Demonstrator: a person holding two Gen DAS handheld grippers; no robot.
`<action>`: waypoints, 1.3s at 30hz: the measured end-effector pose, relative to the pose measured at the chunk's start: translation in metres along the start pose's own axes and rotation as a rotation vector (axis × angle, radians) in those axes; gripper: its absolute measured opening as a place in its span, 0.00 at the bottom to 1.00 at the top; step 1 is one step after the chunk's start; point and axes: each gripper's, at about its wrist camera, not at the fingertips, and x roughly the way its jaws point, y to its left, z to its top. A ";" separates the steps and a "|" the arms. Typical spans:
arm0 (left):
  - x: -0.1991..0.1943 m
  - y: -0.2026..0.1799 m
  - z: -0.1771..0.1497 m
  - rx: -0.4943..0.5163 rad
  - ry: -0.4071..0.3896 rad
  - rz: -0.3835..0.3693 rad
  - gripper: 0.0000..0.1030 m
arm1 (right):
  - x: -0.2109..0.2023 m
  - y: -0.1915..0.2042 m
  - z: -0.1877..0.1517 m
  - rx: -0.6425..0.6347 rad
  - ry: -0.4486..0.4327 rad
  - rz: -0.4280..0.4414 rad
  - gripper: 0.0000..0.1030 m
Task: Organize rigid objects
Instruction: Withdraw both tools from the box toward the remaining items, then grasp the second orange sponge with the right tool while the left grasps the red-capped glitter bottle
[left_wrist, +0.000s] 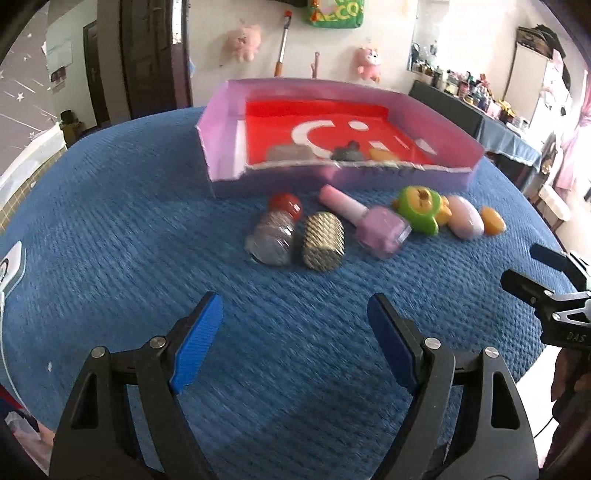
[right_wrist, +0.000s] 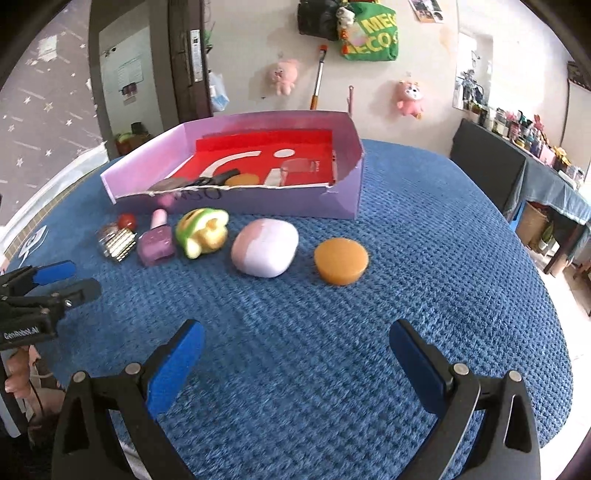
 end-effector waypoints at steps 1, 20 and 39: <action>0.000 0.002 0.003 -0.003 -0.006 0.006 0.78 | 0.001 -0.002 0.002 0.005 -0.002 -0.006 0.99; 0.021 0.028 0.048 0.019 0.046 0.021 0.61 | 0.028 -0.030 0.040 0.072 0.045 -0.068 0.87; 0.039 0.013 0.052 0.053 0.099 -0.085 0.29 | 0.041 -0.029 0.046 0.065 0.079 0.021 0.39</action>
